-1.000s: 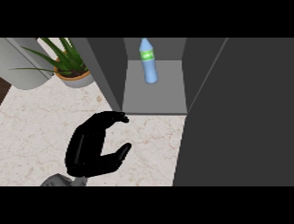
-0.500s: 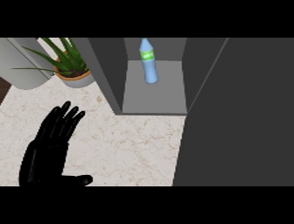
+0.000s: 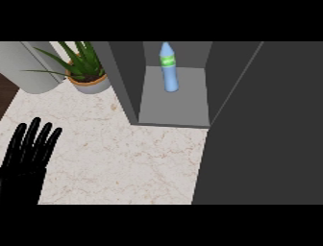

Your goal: Pick up the bottled water, place it into the cabinet and close the cabinet

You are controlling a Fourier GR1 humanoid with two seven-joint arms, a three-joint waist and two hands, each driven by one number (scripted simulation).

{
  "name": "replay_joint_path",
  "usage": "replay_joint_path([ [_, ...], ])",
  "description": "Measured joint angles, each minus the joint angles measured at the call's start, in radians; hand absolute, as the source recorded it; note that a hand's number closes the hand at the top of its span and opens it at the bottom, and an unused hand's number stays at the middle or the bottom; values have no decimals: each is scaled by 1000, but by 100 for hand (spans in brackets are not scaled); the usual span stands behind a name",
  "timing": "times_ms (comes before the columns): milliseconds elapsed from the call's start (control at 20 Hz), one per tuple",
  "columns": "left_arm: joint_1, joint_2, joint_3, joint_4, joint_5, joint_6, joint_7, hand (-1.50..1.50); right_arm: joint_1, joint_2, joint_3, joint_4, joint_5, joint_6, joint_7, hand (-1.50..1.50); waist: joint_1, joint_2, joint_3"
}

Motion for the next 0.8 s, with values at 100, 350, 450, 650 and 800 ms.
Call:
replay_joint_path([
  [100,25,19,19,-11,15,-20,-2,-150,-17,11,14,2,0,-26,21,150,8,1,0],
  [350,67,68,64,-22,51,-84,-3,-150,-44,43,44,9,-11,-69,65,150,31,11,-1],
  [450,76,83,77,-28,63,-106,-2,-150,-62,50,48,12,-19,-70,79,150,46,16,-1],
  [650,94,110,100,-30,83,-155,-4,-150,-107,52,49,14,-34,-62,114,150,73,25,-1],
  [800,99,135,120,-33,96,-186,-1,-150,-143,53,49,14,-42,-53,145,150,91,32,-2],
])
